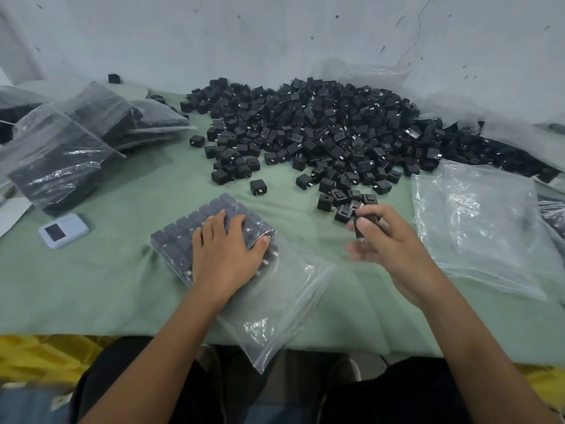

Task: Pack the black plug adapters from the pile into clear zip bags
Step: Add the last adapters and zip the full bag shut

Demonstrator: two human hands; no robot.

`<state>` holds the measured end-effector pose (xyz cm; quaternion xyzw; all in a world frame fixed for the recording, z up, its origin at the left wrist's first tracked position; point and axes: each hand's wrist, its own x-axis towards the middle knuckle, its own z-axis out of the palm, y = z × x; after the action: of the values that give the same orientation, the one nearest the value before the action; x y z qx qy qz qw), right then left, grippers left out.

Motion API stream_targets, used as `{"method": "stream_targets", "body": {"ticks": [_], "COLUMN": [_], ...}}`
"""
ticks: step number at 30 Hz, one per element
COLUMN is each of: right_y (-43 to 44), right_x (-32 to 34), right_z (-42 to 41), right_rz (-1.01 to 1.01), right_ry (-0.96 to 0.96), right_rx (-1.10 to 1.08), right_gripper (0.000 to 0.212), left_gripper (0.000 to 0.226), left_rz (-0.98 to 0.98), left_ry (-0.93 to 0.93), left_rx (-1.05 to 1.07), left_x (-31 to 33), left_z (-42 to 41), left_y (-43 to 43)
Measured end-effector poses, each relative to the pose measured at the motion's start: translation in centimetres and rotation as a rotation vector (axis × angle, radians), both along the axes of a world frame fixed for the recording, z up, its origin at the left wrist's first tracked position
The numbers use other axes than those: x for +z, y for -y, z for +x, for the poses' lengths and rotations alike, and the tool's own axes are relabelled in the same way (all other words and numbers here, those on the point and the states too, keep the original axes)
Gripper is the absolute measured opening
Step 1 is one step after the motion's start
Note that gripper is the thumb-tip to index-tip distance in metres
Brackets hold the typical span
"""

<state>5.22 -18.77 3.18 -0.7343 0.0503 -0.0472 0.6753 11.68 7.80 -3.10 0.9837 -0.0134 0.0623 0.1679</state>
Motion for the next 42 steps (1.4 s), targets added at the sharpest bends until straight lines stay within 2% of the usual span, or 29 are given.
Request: {"method": "stream_targets", "body": {"ticks": [3, 6, 10, 12, 15, 17, 21, 23, 25, 27, 31, 37, 40, 42], "right_y": [-0.7, -2.9, -5.5, -6.4, -7.7, -8.9, -11.6, -12.6, -13.2, -13.6, -14.2, -14.3, -14.8, -14.7], "right_x": [-0.8, -3.1, -4.0, -3.3, -2.7, -2.8, -3.1, -3.4, -3.8, -4.1, -4.8, -5.3, -6.4, -6.8], "right_z": [-5.8, -9.4, -9.7, -8.9, -7.3, -6.4, -4.7, -3.8, -2.8, -1.7, -0.2, -0.3, 0.0, 0.4], "right_rz": [0.241, 0.319, 0.257, 0.198, -0.079, -0.101, 0.171, 0.370, 0.632, 0.740, 0.656, 0.600, 0.344, 0.169], "right_ry": [-0.114, -0.236, -0.315, -0.293, -0.240, -0.250, -0.202, -0.166, -0.158, -0.199, -0.213, -0.070, -0.034, -0.057], "right_rx": [0.065, 0.124, 0.165, 0.204, 0.306, 0.258, 0.209, 0.179, 0.092, -0.008, -0.132, -0.225, -0.376, -0.387], "right_gripper": [0.020, 0.024, 0.040, 0.035, 0.019, 0.012, 0.024, 0.029, 0.030, 0.028, 0.024, 0.022, 0.018, 0.020], "left_gripper": [0.069, 0.069, 0.070, 0.070, 0.070, 0.070, 0.069, 0.071, 0.072, 0.072, 0.073, 0.075, 0.074, 0.074], "left_rz": [-0.001, 0.004, 0.008, 0.013, 0.012, 0.012, 0.017, 0.017, 0.015, 0.019, 0.028, 0.027, 0.028, 0.029], "left_ry": [-0.012, -0.016, -0.024, -0.026, -0.026, -0.028, -0.031, -0.032, -0.034, -0.029, -0.021, -0.024, -0.021, -0.023], "left_rx": [0.001, -0.003, -0.001, -0.003, 0.003, 0.003, -0.006, -0.006, -0.003, -0.009, -0.011, -0.004, -0.009, -0.009], "left_x": [0.1, 0.2, 0.2, 0.2, 0.1, 0.0, 0.0, 0.0, 0.0, 0.0, -0.1, -0.1, 0.0, 0.0], "left_z": [0.0, 0.0, 0.0, 0.1, 0.1, 0.2, 0.3, 0.3, 0.3, 0.3, 0.3, 0.4, 0.2, 0.2], "left_y": [0.0, 0.1, 0.2, 0.2, 0.0, 0.0, 0.0, 0.0, 0.0, 0.0, 0.0, 0.1, 0.2, 0.1]}}
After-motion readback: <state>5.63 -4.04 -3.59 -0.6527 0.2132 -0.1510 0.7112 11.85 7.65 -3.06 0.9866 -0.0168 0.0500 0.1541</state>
